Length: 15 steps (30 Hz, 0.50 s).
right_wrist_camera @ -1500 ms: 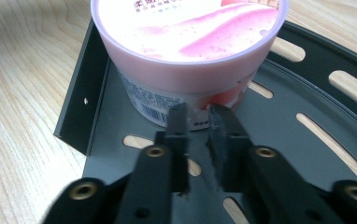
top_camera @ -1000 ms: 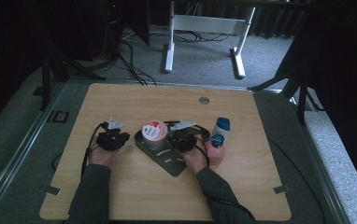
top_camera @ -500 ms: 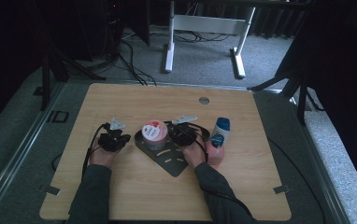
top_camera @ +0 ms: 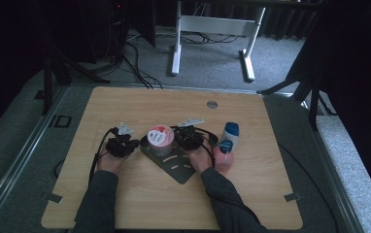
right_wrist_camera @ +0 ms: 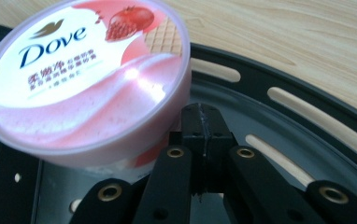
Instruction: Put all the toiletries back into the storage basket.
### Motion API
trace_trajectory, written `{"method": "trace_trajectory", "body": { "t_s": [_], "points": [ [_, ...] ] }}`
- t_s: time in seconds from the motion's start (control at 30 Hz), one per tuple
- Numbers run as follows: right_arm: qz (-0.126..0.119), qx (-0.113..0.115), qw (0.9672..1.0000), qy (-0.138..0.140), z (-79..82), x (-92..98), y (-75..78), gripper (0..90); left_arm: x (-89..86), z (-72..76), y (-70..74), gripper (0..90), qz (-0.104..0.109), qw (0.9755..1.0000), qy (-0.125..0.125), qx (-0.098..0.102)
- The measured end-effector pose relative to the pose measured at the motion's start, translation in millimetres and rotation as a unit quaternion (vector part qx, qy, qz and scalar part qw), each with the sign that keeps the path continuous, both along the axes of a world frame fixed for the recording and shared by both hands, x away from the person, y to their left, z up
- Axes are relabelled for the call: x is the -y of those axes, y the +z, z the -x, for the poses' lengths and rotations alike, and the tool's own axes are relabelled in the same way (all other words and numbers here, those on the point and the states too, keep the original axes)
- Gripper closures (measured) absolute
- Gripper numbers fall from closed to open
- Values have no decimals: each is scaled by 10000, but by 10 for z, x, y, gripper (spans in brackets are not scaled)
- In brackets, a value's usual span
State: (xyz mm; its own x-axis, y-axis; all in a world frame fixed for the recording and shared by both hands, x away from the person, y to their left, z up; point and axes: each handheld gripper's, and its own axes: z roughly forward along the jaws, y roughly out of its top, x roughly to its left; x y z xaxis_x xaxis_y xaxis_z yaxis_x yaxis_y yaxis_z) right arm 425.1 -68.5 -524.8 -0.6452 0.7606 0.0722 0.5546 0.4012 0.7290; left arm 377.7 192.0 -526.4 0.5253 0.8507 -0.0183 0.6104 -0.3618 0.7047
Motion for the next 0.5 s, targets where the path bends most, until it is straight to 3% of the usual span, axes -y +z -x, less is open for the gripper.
{"method": "trace_trajectory", "body": {
  "t_s": [0.27, 0.3, 0.5],
  "points": [
    [-64, -56, 10000, -2, -45, -10, 13, 900, -8, -10, -10, 869, 47, 10000, 22, -17],
    [-162, -137, 9998, 70, -54, 8, 9, 900, -8, -18, -11, 873, 58, 10000, 35, -15],
    [-160, -140, 9995, 239, -21, -7, 7, 900, 8, -36, -5, 880, 49, 9999, 90, -6]
  ]
}}
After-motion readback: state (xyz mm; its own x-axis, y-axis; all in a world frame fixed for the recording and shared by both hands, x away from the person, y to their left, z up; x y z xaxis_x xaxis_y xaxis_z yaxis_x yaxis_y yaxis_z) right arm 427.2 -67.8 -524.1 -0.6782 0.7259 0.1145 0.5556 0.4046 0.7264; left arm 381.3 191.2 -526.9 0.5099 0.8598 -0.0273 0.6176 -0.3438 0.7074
